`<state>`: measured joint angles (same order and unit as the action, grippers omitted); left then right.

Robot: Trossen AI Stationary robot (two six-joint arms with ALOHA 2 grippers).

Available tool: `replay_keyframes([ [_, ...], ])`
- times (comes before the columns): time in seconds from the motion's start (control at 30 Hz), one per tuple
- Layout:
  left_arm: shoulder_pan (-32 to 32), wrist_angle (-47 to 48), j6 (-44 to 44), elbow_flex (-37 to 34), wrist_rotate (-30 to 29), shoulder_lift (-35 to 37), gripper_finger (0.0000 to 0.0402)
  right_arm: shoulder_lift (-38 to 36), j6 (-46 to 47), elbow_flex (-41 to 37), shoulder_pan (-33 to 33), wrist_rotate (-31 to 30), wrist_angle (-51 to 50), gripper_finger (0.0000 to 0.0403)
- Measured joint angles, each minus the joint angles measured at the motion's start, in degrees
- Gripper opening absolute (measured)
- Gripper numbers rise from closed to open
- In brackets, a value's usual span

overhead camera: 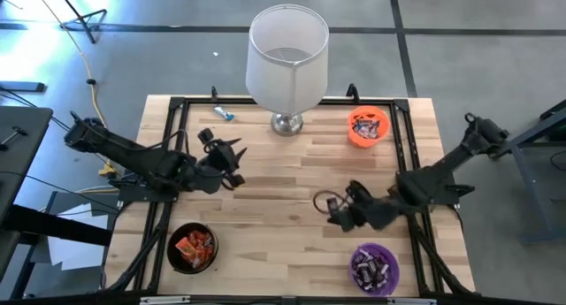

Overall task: Sort candy
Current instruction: Put the brown chocolate bar into the violet bucket

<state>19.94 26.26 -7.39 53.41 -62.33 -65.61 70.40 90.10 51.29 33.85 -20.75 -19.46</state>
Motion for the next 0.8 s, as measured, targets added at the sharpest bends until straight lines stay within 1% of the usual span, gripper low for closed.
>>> replay_keyframes([
  [0.07, -0.4, 2.7, -2.6, 0.0, 0.0, 0.3, 0.0131, 1.9, 5.6, 5.4, 3.3, -2.0, -6.5, 0.0002],
  [0.13, -0.5, 4.6, -4.7, 0.0, 0.0, 0.4, 0.0131, 4.7, 11.3, 12.6, 6.0, -2.4, -17.6, 0.0002],
  [0.2, -0.5, 6.5, -6.3, 0.0, 0.0, 0.4, 0.0131, 9.2, 17.1, 21.5, 8.2, -0.2, -30.0, 0.0002],
  [0.3, -0.5, 8.2, -8.4, 0.0, 0.0, 0.4, 0.0131, 17.9, 24.7, 35.2, 10.7, 6.6, -48.2, 0.0002],
  [0.4, -0.5, 8.8, -8.8, 0.0, 0.0, 0.4, 0.0131, 26.7, 29.7, 47.1, 12.5, 16.3, -62.0, 0.0002],
  [0.47, -0.5, 8.7, -8.6, 0.0, 0.0, 0.4, 0.0131, 31.8, 32.2, 53.7, 13.6, 22.9, -69.1, 0.0002],
  [0.53, -0.5, 8.7, -8.6, 0.0, 0.0, 0.4, 0.0131, 35.5, 33.8, 57.6, 14.7, 27.5, -70.7, 0.0002],
  [0.7, -0.5, 8.6, -8.6, 0.0, -1.7, 0.4, 0.0131, 39.5, 37.3, 59.7, 16.9, 28.5, -66.6, 0.0005],
  [0.8, -0.5, 8.6, -8.5, 0.0, -2.4, 0.4, 0.0131, 40.7, 38.4, 59.7, 17.8, 32.3, -68.1, 0.0010],
])
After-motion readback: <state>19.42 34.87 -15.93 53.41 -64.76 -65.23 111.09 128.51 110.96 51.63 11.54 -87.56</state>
